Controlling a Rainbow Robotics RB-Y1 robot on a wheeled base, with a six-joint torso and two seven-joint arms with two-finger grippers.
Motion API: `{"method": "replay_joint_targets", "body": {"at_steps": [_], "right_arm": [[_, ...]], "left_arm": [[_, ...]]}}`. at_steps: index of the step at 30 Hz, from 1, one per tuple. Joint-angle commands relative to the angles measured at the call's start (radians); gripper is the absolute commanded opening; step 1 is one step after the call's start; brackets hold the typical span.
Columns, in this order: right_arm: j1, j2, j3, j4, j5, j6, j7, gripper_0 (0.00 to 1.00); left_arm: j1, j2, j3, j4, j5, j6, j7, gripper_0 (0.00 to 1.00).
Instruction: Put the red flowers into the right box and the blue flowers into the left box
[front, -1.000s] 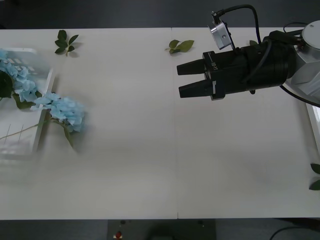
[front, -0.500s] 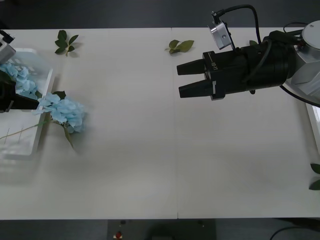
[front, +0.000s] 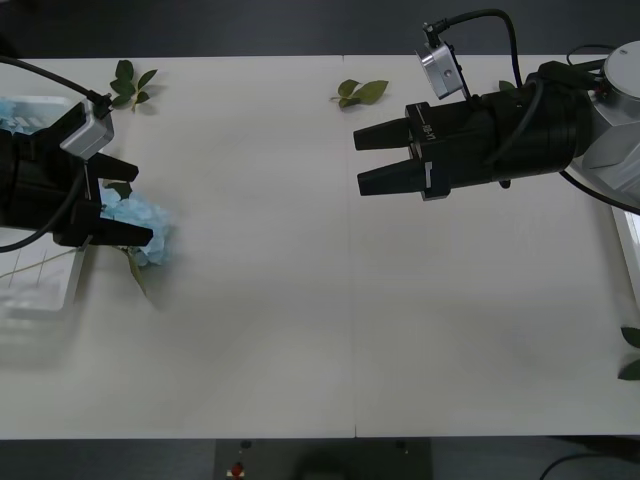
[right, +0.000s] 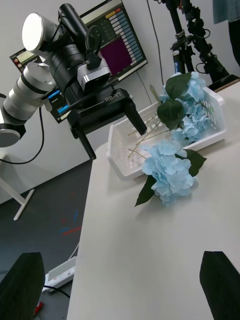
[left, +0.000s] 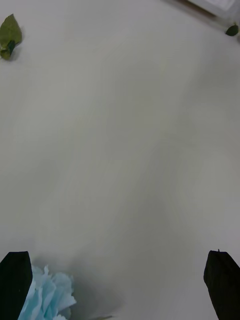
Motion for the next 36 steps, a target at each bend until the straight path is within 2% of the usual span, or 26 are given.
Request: {"method": "replay_joint_targets", "body": {"at_steps": [1, 6, 12, 16, 24, 36], "right_arm": [[-0.017, -0.015, -0.009, -0.021, -0.005, -0.002, -0.002, 0.91], [-0.017, -0.015, -0.009, -0.021, -0.005, -0.002, -0.002, 0.91], [-0.017, -0.015, -0.009, -0.021, -0.005, -0.002, -0.002, 0.90], [-0.017, -0.015, -0.009, -0.021, -0.005, -0.002, -0.002, 0.91], [-0.017, -0.015, -0.009, -0.021, -0.005, -0.002, -0.002, 0.90], [-0.017, -0.015, -0.009, -0.021, -0.005, -0.002, -0.002, 0.90]], "left_arm": [[-0.057, 0.019, -0.022, -0.007, 0.058, -0.036, -0.147, 1.00], [-0.116, 0.025, -0.090, 0.106, 0.183, -0.049, -0.319, 1.00], [-0.192, 0.056, -0.183, 0.261, 0.295, -0.045, -0.321, 1.00], [-0.215, 0.058, -0.195, 0.307, 0.292, -0.011, -0.321, 1.00], [-0.218, 0.053, -0.174, 0.313, 0.246, 0.053, -0.321, 1.00], [-0.218, 0.051, -0.172, 0.313, 0.244, 0.055, -0.321, 1.00]]}}
